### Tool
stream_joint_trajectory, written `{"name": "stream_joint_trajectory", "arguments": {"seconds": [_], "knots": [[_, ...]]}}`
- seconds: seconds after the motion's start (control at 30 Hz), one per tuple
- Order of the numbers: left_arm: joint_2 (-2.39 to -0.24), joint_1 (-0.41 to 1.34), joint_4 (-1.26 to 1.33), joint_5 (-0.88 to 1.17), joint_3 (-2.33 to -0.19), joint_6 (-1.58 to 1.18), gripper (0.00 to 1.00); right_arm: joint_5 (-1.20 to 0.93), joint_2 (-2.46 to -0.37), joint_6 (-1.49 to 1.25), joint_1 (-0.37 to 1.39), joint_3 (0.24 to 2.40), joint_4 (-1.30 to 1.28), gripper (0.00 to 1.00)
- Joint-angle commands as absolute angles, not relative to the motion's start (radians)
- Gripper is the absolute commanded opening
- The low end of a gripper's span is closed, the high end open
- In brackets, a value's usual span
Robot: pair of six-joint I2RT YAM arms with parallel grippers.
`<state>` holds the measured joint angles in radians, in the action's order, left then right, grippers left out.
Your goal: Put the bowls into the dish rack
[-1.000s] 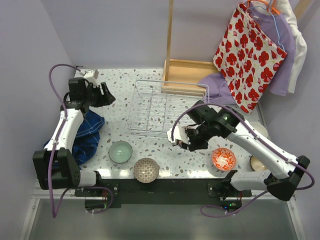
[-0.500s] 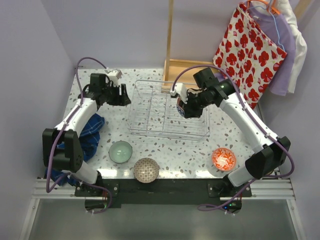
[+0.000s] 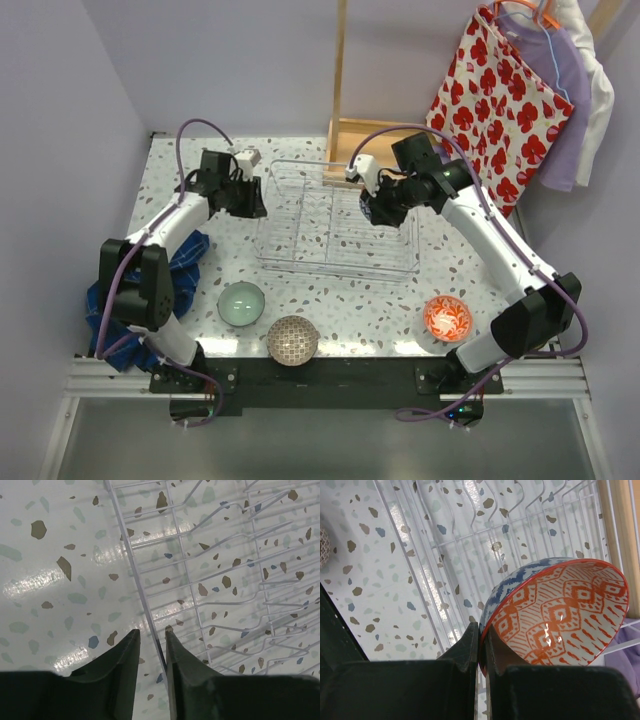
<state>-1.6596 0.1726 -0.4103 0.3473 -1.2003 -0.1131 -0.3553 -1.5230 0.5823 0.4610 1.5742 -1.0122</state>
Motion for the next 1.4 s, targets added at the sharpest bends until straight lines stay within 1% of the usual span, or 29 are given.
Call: {"name": "stream_joint_trajectory", "arguments": {"seconds": [0.0,0.03,0.07,0.17,0.23,0.33,0.47,0.67,0.8,0.93,1.1,1.23,1.27,1.37], "knots": [[-1.663,0.173,-0.417,0.327,-1.256,-0.104,0.25,-0.327,-1.479,0.563,0.456,1.588,-0.939,0.00],[-1.666,0.173,-0.426,0.316,-1.268,-0.103,0.20,-0.325,-1.480,0.563,0.456,1.588,-0.936,0.00],[-1.667,0.172,-0.429,0.295,-1.276,-0.097,0.14,-0.324,-1.480,0.561,0.456,1.586,-0.936,0.00],[-1.666,0.170,-0.443,0.246,-1.308,-0.080,0.03,-0.322,-1.480,0.561,0.454,1.585,-0.931,0.00],[-1.667,0.164,-0.446,0.213,-1.325,-0.075,0.00,-0.316,-1.479,0.560,0.454,1.583,-0.928,0.00],[-1.701,0.152,-0.483,0.195,-1.379,-0.060,0.00,-0.313,-1.477,0.560,0.454,1.583,-0.928,0.00],[-1.810,0.120,-0.551,0.202,-1.485,-0.043,0.00,-0.304,-1.465,0.561,0.454,1.568,-0.922,0.00],[-1.900,0.080,-0.488,0.183,-1.589,-0.005,0.00,-0.333,-1.445,0.549,0.454,1.540,-0.928,0.00],[-1.947,0.055,-0.489,0.189,-1.643,0.121,0.00,-0.454,-1.462,0.538,0.454,1.545,-0.954,0.00],[-1.967,0.040,-0.495,0.221,-1.658,0.302,0.00,-0.502,-1.496,0.531,0.454,1.551,-0.945,0.00],[-1.989,0.023,-0.463,0.207,-1.669,0.419,0.00,-0.557,-1.546,0.514,0.454,1.600,-0.925,0.00],[-2.042,0.005,-0.492,0.227,-1.746,0.524,0.00,-0.681,-1.656,0.465,0.456,1.672,-0.927,0.00],[-2.046,0.000,-0.491,0.235,-1.744,0.553,0.00,-0.746,-1.683,0.462,0.459,1.701,-0.925,0.00],[-2.039,0.000,-0.454,0.258,-1.701,0.702,0.00,-0.816,-1.770,0.416,0.478,1.758,-0.901,0.00]]}}
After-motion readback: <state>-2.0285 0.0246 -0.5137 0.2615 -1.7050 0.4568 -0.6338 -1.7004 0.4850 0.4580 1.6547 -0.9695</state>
